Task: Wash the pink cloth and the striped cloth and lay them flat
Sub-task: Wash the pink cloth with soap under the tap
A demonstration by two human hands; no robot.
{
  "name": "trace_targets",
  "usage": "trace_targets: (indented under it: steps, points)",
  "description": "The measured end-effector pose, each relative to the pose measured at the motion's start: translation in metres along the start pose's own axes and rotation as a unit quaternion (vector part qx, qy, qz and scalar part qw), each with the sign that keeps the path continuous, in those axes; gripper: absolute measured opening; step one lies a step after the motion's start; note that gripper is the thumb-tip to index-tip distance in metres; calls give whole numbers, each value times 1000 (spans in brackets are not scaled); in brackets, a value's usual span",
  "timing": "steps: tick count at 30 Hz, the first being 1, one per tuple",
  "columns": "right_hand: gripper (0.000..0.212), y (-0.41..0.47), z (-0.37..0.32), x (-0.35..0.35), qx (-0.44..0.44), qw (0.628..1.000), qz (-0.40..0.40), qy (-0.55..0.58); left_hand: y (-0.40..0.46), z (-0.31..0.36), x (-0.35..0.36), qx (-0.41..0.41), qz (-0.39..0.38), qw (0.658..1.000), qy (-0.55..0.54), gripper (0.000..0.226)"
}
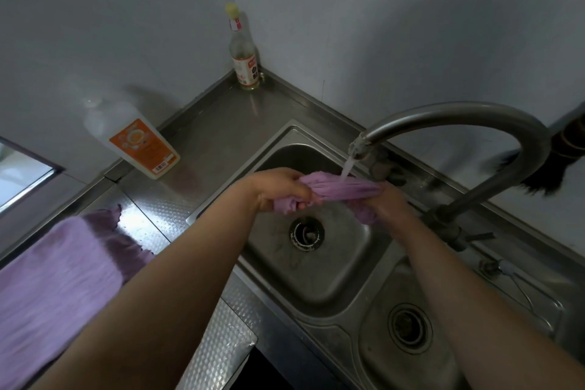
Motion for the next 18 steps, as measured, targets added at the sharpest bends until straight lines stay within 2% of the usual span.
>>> trace_targets:
  steps: [2,3,4,5,7,10,12,14,16,18]
  points:
    - [7,-6,-14,-7,80,996,-9,26,7,-13,-5,-7,71,993,-92,30]
    - [4,-11,-22,-6,100,991,-17,82,12,-17,-2,-4,100,982,-162,28]
    - [9,-19,-30,0,81,984,-31,153,19,-21,3,-11,137,963,-231,21]
    - [22,-24,-32,7,32,978,-47,200,25,-21,11,-25,169,940,-295,20]
    - [36,-44,-38,27,-62,977,-76,190,39,-15,26,-43,193,904,-379,29]
    - [43,-60,-34,58,-187,974,-105,79,40,7,50,-27,197,916,-349,30]
    - [37,-56,-39,62,-262,963,-37,52,35,17,68,4,202,924,-325,33]
    - [24,-48,-46,58,-262,962,25,71,37,17,85,29,204,932,-299,40]
    - [27,-45,-54,55,-226,967,53,105,34,16,91,26,219,937,-272,47]
    - [33,-37,-56,53,-185,971,80,131,35,14,86,28,227,955,-187,45]
Point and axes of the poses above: each hand's wrist, its own y-axis towards the middle knuckle, its own x-axis out of the palm, z = x × y, the point moved 2 cm from there along y, towards the middle knuckle, and after that the axes turned 11 degrees about y, right-handed, at the moved point
